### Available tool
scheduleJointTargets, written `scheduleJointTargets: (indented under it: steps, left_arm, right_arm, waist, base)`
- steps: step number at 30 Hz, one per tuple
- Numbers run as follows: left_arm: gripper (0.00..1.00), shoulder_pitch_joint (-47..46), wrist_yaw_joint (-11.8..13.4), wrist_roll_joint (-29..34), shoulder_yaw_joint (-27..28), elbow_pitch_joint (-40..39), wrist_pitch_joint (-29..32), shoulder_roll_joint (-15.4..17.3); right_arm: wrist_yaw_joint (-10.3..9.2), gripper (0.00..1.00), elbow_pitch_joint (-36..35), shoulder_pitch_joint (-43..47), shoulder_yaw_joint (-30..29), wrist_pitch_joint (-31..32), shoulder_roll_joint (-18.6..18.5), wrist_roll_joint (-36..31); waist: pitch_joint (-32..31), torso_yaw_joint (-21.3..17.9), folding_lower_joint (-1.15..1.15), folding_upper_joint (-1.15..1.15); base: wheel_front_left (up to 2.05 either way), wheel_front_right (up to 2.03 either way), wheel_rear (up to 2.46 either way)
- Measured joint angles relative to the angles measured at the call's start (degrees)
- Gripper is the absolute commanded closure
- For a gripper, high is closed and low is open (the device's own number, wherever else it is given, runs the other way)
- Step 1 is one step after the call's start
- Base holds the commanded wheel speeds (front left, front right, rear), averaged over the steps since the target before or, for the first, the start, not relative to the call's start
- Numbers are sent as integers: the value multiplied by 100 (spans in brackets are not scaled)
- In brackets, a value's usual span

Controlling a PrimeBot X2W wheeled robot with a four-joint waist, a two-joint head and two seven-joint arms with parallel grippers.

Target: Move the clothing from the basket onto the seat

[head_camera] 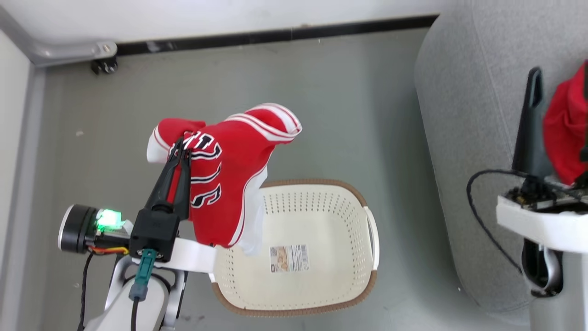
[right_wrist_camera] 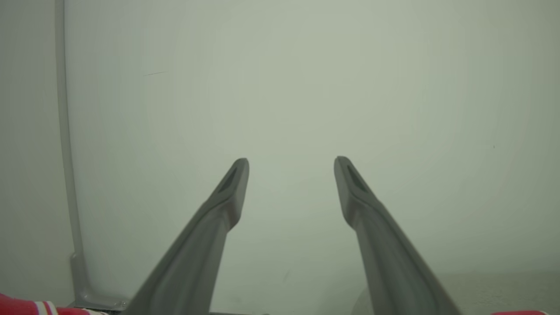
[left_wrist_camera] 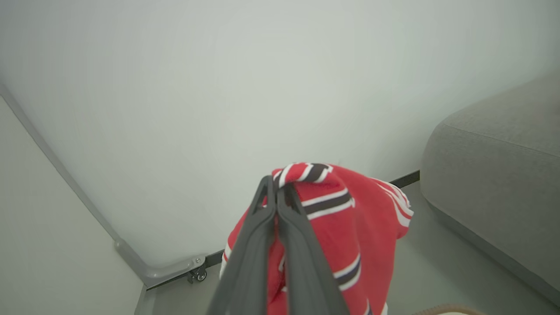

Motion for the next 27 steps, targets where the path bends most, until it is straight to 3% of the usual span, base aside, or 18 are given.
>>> scheduleJointTargets:
  steps: [15,27]
  left_arm:
    - [100,330,-175,-334,108,-137,0,3]
    - [100,215,-566,-337,22,-514,0,41]
  right_arm:
    - [0,0,468,719,412,0,1,-53]
    - [0,0,875,1057,1429,249,-349,120]
  waist:
    - [-792,108,0,0]
    - [-1389,206,0,0]
  base:
    - [0,0,0]
    - [0,0,0]
